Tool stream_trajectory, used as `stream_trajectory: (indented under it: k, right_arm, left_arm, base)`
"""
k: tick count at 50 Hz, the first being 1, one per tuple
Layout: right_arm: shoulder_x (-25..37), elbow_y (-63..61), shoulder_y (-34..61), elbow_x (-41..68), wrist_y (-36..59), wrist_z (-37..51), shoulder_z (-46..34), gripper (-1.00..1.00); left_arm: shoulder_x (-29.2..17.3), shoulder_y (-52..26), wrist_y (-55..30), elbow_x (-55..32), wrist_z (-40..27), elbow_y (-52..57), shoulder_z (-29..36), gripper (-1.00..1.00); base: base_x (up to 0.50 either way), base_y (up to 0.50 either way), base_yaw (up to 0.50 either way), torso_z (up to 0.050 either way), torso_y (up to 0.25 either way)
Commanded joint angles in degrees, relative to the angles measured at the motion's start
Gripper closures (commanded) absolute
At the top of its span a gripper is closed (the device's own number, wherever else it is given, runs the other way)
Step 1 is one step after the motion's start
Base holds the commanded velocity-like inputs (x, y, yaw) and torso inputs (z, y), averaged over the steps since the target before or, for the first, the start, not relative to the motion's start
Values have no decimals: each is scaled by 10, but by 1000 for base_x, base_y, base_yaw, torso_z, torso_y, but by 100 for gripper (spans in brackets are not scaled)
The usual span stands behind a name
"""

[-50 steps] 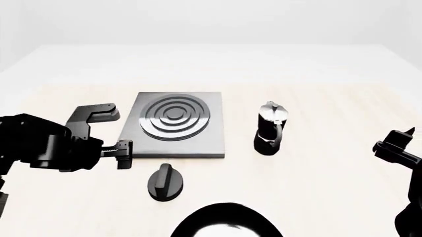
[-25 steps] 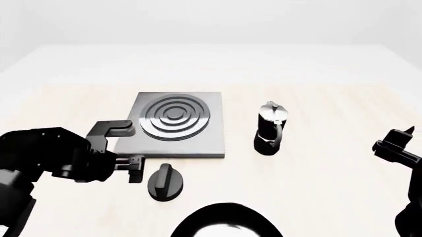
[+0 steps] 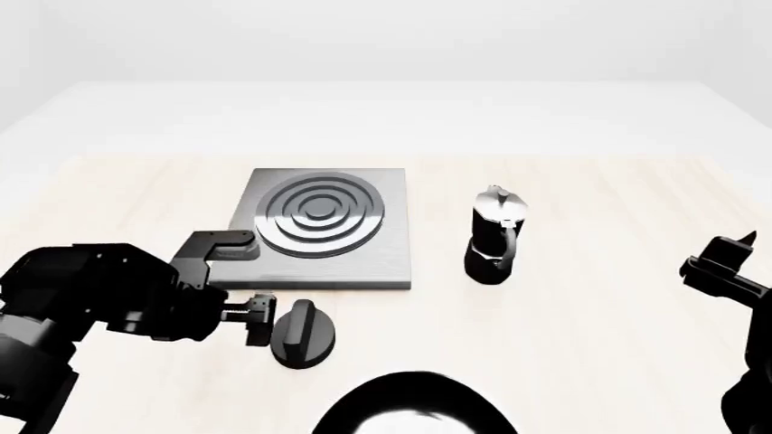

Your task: Turn on the stove and put the frying pan on it.

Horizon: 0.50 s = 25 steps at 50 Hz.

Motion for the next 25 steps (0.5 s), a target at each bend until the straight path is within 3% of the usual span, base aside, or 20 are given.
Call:
stream_trajectory:
  k: [1, 25]
  right_arm:
    - [2, -2, 2, 3, 3, 2, -1, -100]
    - [4, -9, -1, 10, 6, 3, 6, -100]
  left_arm:
    - [3, 7, 6, 4, 13, -3, 8, -100]
    - [54, 5, 51, 49, 85, -93, 51, -100]
  base:
    - [0, 0, 0, 0, 0]
    - [0, 0, 0, 0, 0]
